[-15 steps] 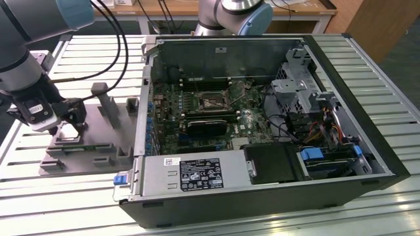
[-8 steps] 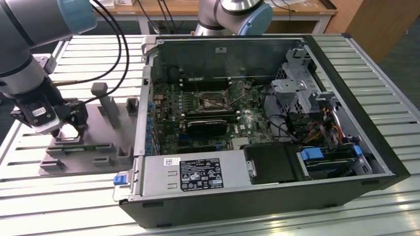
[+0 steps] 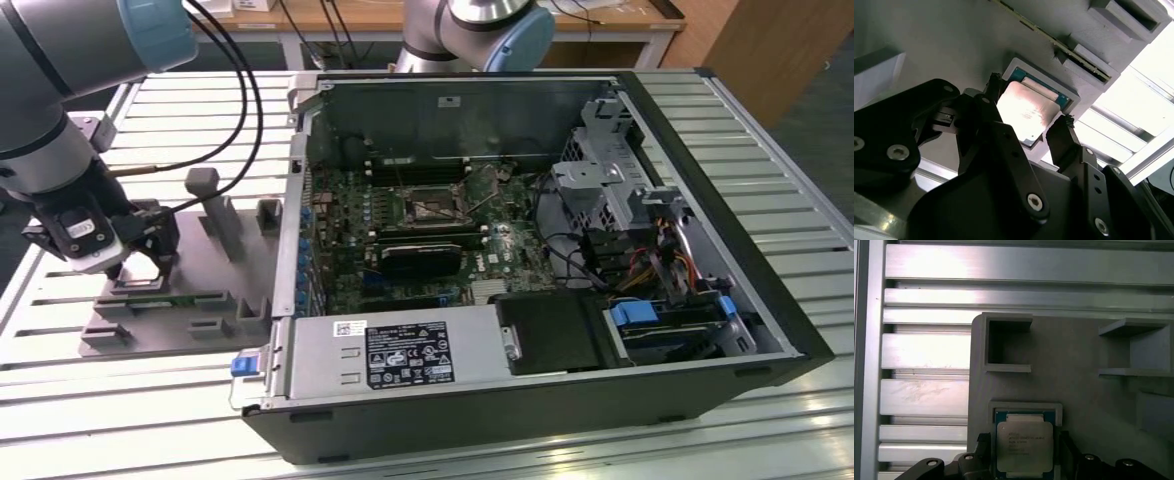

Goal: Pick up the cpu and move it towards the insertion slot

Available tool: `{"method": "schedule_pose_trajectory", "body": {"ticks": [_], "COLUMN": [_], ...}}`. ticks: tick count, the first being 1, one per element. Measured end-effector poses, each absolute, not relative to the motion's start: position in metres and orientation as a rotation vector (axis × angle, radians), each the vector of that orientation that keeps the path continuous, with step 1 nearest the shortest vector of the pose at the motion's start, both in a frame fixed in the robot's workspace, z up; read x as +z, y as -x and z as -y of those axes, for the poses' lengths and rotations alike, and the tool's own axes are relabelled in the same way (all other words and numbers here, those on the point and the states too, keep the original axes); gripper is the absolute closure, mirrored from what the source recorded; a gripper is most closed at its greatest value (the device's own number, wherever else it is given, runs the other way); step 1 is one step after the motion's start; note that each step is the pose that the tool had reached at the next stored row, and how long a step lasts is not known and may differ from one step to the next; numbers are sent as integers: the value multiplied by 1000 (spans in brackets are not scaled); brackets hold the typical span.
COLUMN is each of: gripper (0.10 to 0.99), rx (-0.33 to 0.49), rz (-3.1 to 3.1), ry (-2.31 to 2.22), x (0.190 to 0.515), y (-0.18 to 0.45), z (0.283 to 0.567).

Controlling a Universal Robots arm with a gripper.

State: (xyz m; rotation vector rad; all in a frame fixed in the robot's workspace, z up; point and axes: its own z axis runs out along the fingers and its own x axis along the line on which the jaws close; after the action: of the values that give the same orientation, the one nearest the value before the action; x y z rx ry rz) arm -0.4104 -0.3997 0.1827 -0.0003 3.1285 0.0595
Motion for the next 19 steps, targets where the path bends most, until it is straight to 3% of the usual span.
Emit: {"method": "schedule_pose_trajectory", "body": {"ticks": [14,16,19], "gripper": [439,518,549], "rx": [61,61,61], "rz": [-3128,-3129,-3129], "ry": [0,0,0], "x": [184,184,184], "y": [410,410,410], "z": [400,400,400]}}
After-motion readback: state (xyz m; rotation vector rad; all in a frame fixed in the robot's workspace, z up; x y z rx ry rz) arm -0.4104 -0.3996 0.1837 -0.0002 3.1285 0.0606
